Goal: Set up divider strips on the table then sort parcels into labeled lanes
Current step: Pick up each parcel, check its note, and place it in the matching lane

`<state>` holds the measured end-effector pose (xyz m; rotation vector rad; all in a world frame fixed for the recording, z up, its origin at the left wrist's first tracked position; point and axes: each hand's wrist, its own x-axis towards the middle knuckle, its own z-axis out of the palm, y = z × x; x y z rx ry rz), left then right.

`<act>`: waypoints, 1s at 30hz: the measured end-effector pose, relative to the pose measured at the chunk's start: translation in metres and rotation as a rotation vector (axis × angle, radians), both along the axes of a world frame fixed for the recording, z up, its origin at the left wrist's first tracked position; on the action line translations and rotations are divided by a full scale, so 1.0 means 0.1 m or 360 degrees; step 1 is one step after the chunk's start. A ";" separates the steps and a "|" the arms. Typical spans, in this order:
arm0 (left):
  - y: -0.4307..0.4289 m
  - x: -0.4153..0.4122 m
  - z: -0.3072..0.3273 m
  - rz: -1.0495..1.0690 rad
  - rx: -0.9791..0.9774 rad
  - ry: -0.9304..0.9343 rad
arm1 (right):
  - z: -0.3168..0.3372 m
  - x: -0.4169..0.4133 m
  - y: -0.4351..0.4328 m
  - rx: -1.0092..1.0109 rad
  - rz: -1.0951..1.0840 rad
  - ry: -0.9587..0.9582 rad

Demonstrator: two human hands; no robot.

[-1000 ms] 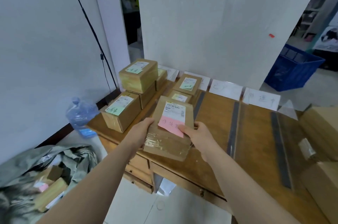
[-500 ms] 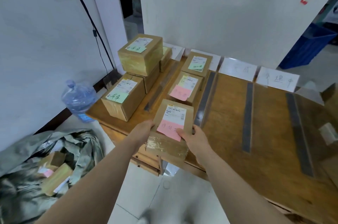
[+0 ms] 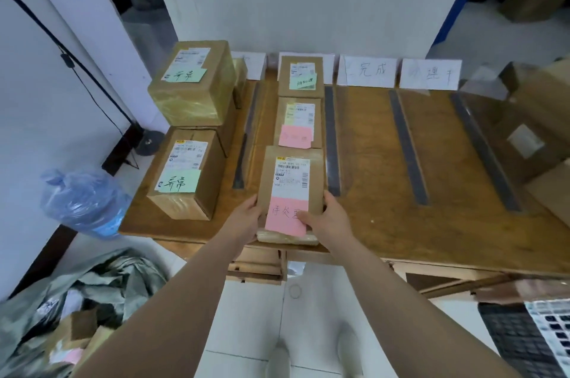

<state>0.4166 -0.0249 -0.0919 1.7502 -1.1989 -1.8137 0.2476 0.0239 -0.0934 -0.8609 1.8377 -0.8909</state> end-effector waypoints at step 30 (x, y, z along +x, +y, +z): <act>0.16 -1.34 1.49 -0.1090 -0.1706 -0.0929 | 1.42 -1.34 0.72 -0.0167 -0.0153 0.1154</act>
